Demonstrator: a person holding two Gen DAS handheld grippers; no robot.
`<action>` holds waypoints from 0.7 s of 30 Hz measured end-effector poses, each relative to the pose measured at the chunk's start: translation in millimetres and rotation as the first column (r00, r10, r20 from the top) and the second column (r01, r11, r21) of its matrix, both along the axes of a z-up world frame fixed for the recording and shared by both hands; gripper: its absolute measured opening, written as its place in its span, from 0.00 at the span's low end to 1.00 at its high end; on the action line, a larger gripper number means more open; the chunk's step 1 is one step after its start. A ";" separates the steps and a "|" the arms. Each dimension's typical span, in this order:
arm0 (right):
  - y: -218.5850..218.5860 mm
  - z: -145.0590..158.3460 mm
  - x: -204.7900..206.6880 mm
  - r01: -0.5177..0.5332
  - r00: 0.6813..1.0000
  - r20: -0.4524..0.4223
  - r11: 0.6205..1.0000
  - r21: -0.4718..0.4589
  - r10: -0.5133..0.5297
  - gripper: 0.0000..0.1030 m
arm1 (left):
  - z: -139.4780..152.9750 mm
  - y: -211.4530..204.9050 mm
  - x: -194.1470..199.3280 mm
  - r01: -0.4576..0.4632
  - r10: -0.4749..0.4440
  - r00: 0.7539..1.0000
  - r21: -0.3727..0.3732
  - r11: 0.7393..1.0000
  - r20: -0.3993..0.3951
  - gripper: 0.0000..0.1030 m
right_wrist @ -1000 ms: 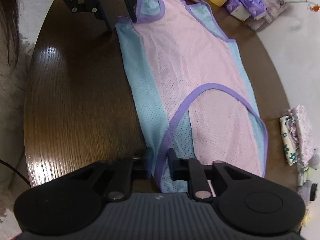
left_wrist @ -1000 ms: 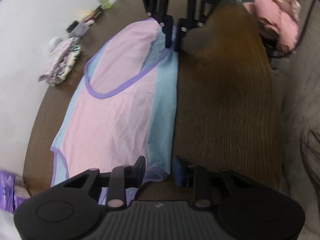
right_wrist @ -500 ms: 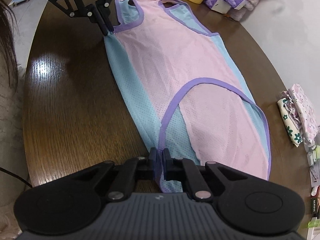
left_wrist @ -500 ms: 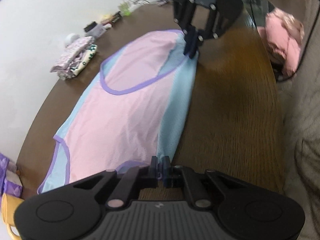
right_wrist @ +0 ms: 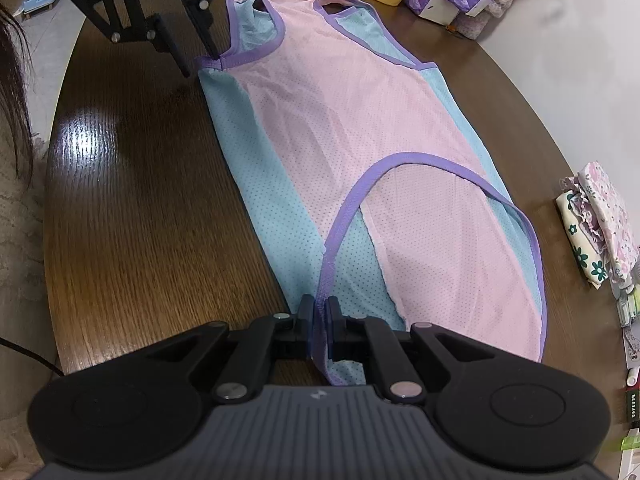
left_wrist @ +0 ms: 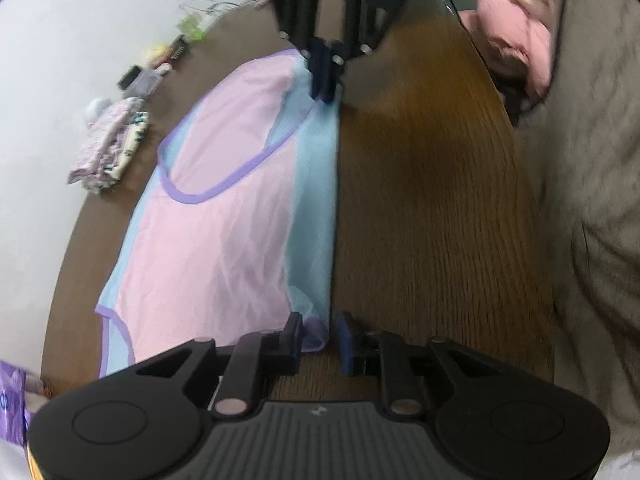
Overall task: Fold clothes
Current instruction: 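Stretch the garment lengthwise between the left and right tools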
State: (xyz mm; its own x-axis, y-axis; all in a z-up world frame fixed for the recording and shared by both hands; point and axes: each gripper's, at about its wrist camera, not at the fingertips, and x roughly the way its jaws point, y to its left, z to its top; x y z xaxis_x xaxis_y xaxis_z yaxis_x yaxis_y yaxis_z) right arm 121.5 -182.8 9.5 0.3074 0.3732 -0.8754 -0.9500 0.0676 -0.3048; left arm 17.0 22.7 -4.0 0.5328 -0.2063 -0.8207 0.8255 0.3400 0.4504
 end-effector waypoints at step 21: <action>-14.4 8.5 -1.3 0.038 0.999 -0.016 0.995 0.091 -0.037 0.27 | 5.6 15.8 13.9 -0.117 0.121 0.993 -0.168 0.979 0.011 0.02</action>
